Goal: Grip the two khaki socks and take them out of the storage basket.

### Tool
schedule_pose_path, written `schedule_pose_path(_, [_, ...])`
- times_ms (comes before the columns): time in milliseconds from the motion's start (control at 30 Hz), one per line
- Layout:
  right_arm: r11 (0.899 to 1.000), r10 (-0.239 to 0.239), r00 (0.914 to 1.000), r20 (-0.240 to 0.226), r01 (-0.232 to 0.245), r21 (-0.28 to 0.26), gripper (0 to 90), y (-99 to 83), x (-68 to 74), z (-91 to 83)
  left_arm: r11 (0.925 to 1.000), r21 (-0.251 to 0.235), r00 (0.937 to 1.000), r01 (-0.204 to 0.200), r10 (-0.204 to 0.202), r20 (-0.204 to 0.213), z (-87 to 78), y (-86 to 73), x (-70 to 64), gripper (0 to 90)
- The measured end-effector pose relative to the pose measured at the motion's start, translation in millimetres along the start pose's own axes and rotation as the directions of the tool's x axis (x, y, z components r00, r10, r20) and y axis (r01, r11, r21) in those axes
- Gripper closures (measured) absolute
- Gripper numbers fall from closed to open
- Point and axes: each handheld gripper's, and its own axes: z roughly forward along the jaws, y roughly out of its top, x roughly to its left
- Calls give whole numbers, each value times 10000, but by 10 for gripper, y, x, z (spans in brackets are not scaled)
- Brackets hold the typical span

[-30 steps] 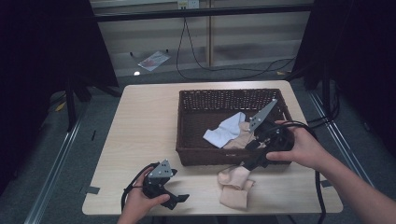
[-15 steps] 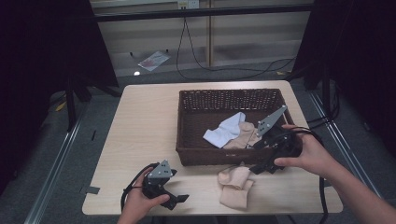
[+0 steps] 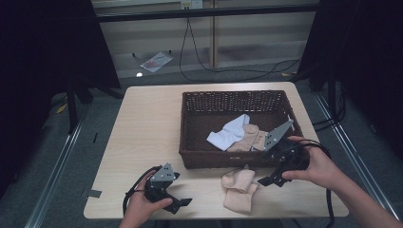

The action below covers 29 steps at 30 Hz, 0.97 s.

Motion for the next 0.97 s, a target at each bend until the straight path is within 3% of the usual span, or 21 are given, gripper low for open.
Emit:
schedule_pose_path(200, [9995, -252, 9997, 67, 251, 207, 77, -70, 21, 86, 10000, 7, 10000, 7, -7, -23, 1, -1, -2, 31])
schedule_pose_path(400, [9995, -101, 9999, 6, 101, 315, 75, -157, 31, 176, 10000, 72, 10000, -30, 30, -43, -5, -1, -1, 31])
schedule_pose_path(700, [9999, 13, 10000, 15, -13, 156, 72, -317, 10, 352, 10000, 13, 10000, 10, -10, -41, 0, -2, -2, 31])
schedule_pose_path(967, [9999, 108, 9999, 128, -106, -119, 66, -328, 50, 437, 9999, 129, 10000, -17, 17, -42, 9, 14, 9, 31])
